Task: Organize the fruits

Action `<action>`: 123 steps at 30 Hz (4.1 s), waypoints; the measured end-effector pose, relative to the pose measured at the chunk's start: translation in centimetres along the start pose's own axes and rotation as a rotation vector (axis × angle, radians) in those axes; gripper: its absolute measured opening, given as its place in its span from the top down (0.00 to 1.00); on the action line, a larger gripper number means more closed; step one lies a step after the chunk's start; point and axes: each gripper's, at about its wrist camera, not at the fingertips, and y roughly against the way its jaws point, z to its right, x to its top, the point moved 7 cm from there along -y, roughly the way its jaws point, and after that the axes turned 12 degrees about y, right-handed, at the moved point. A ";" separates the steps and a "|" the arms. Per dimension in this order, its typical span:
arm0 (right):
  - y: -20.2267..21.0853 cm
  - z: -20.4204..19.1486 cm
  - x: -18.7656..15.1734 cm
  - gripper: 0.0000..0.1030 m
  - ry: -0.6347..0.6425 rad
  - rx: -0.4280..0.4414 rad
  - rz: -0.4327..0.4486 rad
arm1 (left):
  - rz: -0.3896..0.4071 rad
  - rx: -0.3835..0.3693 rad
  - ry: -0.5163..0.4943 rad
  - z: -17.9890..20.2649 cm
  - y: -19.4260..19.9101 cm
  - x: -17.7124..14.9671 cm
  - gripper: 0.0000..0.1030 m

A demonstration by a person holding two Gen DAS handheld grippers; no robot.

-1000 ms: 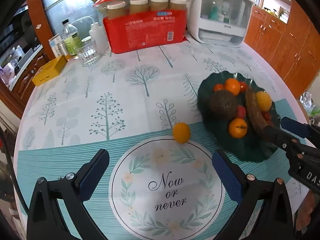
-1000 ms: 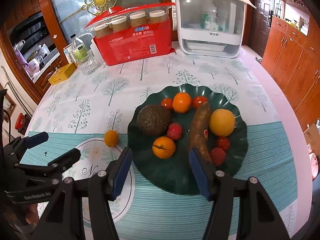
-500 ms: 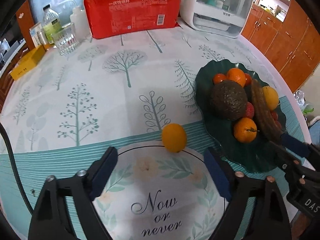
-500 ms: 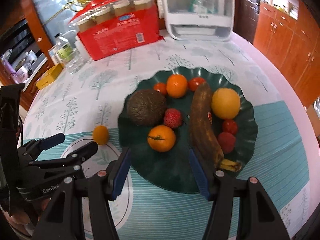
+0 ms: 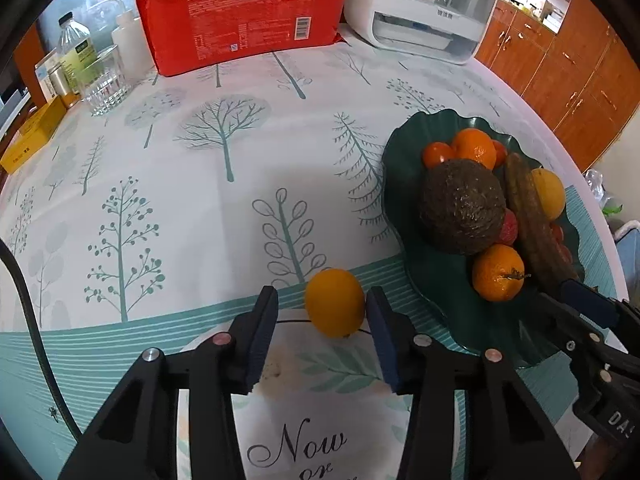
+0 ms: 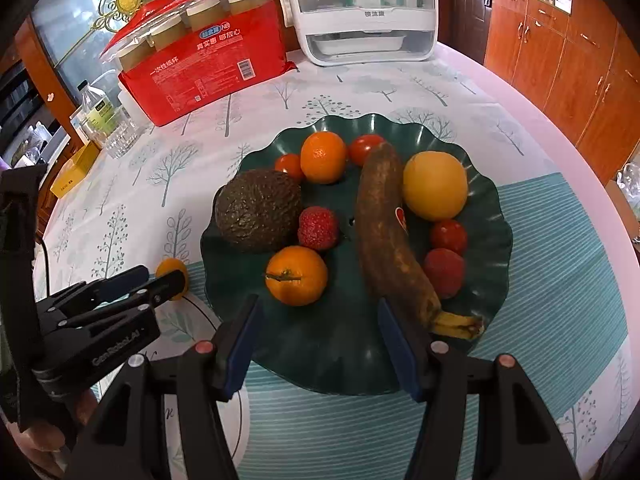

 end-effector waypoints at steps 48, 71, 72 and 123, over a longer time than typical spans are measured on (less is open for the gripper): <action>6.9 10.1 0.9 0.42 -0.101 -0.125 0.109 | 0.021 -0.139 -0.160 15.8 4.1 4.8 0.72; 6.6 9.3 1.3 0.42 -0.077 -0.093 0.106 | 0.071 -0.096 -0.171 15.0 6.7 3.8 0.30; 6.8 9.1 1.4 0.42 -0.073 -0.091 0.110 | 0.079 -0.096 -0.165 14.8 7.2 3.8 0.29; 17.9 -4.3 -4.1 0.40 0.186 0.052 0.075 | 0.187 0.234 0.190 -0.5 24.1 -11.0 0.06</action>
